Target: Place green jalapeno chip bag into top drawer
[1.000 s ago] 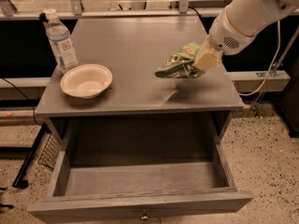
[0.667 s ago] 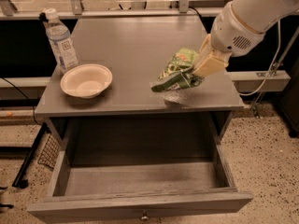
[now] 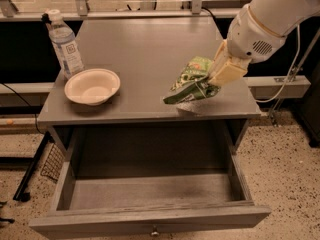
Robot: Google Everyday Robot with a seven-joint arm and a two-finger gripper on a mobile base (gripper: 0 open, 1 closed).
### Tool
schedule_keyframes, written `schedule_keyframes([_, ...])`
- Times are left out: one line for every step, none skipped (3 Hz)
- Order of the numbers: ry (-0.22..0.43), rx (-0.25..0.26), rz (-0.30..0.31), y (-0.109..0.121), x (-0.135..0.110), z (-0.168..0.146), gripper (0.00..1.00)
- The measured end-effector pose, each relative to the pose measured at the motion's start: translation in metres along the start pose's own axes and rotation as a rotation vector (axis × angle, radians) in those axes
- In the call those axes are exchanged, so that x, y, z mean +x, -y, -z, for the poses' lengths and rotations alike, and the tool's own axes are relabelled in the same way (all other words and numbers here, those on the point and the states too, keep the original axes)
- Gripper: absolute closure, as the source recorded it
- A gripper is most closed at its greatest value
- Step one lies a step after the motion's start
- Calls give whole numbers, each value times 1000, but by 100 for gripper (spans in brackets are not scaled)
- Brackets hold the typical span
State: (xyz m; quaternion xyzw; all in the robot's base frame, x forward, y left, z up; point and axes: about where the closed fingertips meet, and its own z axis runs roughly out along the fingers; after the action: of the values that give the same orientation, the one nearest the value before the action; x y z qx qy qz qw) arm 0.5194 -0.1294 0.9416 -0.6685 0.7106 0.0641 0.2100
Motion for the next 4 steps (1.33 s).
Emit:
schedule_keyframes([-14,1,94,-37,-7,-4,100])
schedule_keyframes([-13,3,215,-88,-15,-15,100])
schedule_keyframes([-14,-111,327,-135,-17,-61,100])
schedule_keyframes([-23,-192,357,-153,-12,-92,100])
